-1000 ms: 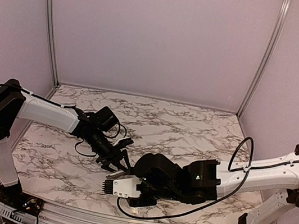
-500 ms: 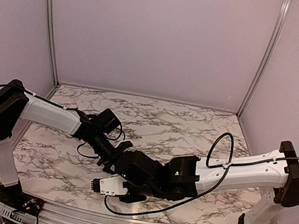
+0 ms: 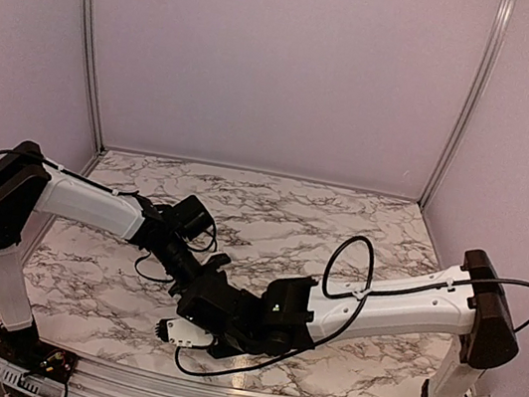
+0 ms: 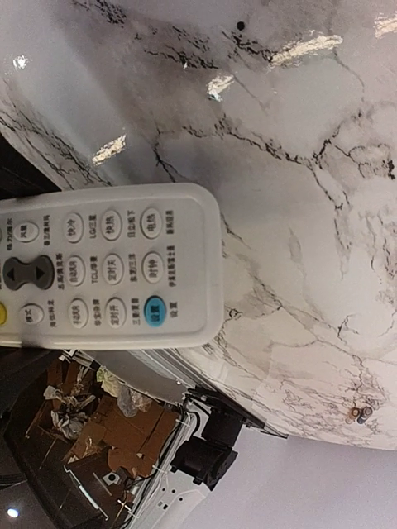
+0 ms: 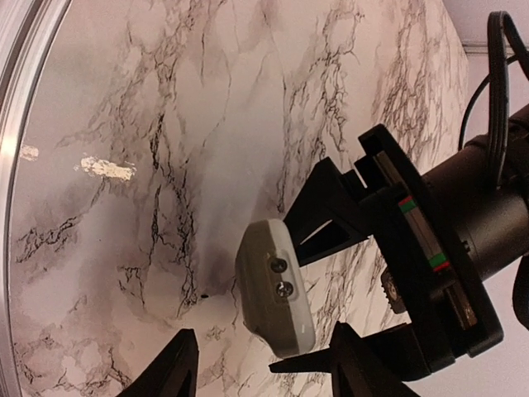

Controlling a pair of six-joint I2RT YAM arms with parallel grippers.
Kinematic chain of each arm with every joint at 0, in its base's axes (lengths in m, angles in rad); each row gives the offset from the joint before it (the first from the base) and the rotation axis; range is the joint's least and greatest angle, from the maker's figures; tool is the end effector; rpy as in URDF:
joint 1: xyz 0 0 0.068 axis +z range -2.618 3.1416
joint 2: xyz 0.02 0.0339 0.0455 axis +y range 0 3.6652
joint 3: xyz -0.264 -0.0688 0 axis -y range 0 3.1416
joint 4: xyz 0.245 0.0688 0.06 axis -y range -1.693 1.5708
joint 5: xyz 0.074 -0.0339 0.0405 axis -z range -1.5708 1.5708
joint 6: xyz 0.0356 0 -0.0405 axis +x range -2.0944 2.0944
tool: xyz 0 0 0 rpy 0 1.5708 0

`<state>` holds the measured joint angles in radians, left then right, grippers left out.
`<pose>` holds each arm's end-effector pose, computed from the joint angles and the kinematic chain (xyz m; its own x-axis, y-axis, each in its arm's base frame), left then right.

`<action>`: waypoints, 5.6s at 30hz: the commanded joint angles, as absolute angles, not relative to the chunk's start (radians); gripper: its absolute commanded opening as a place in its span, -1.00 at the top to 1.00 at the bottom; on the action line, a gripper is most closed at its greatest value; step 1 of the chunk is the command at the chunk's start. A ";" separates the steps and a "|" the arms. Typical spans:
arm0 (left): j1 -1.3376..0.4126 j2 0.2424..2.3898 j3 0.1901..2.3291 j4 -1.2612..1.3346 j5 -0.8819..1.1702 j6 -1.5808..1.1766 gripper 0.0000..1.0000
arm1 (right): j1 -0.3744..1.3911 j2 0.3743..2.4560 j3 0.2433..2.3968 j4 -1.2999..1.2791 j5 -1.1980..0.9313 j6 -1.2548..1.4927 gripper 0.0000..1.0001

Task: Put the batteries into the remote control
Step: Pass from the left arm to the right, then pass from the right arm to the left, then pass from the left arm to the right, then remove the battery cover from the remote control.

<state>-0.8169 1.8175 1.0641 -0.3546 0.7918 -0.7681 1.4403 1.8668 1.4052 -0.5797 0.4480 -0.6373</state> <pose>0.2200 -0.2713 0.1571 -0.9475 0.2960 0.1213 0.0993 0.6325 -0.7682 0.0669 0.3913 0.2191 0.4245 -0.8866 -0.1835 -0.7622 -0.2406 -0.6010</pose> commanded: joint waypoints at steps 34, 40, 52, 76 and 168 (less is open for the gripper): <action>-0.801 1.838 1.229 -0.486 0.769 -0.709 -0.58 | 1.438 1.950 1.471 -0.603 0.579 -0.623 1.00; -0.691 1.786 1.307 -0.489 0.735 -0.700 -0.98 | 1.418 1.845 1.445 -0.578 0.564 -0.579 1.00; -0.482 1.661 1.399 -0.422 0.548 -0.651 -0.98 | 1.249 1.576 1.299 -0.365 0.440 -0.427 1.00; -0.604 1.224 0.742 0.505 0.412 -0.502 -0.98 | 0.761 1.160 0.880 0.302 -0.200 0.300 1.00; -1.279 1.168 0.832 -0.161 -0.188 0.691 -0.41 | 0.706 1.476 0.796 0.371 -0.926 0.731 1.00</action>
<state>-1.2427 1.1717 0.8474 -0.0814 -0.1974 0.5613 0.7094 1.4475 0.7536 0.3859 -0.8417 0.6861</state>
